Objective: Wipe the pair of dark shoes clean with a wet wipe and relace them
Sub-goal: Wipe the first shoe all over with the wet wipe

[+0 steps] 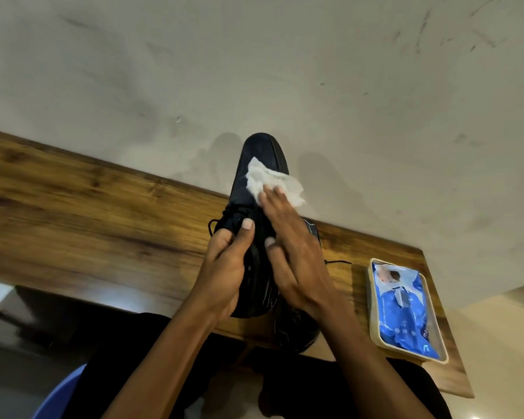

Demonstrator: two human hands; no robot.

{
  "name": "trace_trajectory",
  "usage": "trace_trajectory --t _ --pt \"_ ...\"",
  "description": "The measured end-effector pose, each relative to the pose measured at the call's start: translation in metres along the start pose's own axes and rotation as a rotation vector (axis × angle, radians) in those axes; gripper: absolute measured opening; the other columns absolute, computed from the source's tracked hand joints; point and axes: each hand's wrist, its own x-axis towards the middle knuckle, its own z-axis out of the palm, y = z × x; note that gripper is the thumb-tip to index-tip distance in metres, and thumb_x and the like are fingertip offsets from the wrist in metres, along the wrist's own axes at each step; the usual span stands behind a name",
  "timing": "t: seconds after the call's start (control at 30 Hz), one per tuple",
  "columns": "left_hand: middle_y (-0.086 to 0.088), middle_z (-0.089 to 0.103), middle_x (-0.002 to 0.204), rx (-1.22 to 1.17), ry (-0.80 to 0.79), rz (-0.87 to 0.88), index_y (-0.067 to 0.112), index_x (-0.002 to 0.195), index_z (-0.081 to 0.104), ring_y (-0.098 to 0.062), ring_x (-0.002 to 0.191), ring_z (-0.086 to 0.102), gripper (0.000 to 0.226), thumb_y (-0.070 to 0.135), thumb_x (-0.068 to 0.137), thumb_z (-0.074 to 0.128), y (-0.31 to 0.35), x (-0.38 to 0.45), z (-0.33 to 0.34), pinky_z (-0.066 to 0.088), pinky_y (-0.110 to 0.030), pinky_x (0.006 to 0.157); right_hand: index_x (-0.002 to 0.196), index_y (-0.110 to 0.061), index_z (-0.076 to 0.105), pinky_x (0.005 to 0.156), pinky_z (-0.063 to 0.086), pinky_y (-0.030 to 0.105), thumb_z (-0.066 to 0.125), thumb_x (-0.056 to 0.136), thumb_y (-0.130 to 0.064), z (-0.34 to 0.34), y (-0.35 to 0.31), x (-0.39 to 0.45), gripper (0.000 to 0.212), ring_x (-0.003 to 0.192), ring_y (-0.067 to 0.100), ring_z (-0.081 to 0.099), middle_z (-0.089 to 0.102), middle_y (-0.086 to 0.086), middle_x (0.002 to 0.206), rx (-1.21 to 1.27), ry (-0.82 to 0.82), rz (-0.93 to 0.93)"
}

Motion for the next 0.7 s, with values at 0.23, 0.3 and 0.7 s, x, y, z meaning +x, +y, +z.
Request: trace_trajectory --t 0.23,0.3,0.7 --pt "-0.013 0.057 0.1 0.094 -0.046 -0.018 0.009 0.101 0.055 -0.029 0.095 0.056 0.042 0.047 0.082 0.061 0.001 -0.005 0.002 0.047 -0.051 0.089 0.153 -0.001 0.041 0.126 0.026 0.041 0.045 0.1 0.001 0.003 0.011 0.002 0.053 0.156 0.017 0.022 0.036 0.008 0.163 -0.062 0.095 0.007" --pt "-0.013 0.063 0.095 0.116 -0.049 -0.013 0.005 0.092 0.055 -0.027 0.093 0.063 0.045 0.048 0.082 0.059 -0.001 -0.004 -0.001 0.05 -0.048 0.089 0.151 -0.001 0.044 0.126 0.027 0.036 0.047 0.099 0.006 0.008 0.007 -0.007 0.053 0.155 0.016 0.025 0.039 0.009 0.161 -0.058 0.123 -0.012" --pt "-0.022 0.066 0.119 0.199 -0.101 -0.055 -0.005 0.123 0.052 -0.034 0.112 0.065 0.09 0.068 0.074 0.07 0.0 -0.006 0.002 0.05 -0.06 0.1 0.133 -0.01 0.067 0.096 0.04 0.011 0.058 0.091 0.006 -0.014 0.029 0.003 0.045 0.107 0.024 0.06 0.067 0.011 0.115 -0.3 0.355 -0.002"
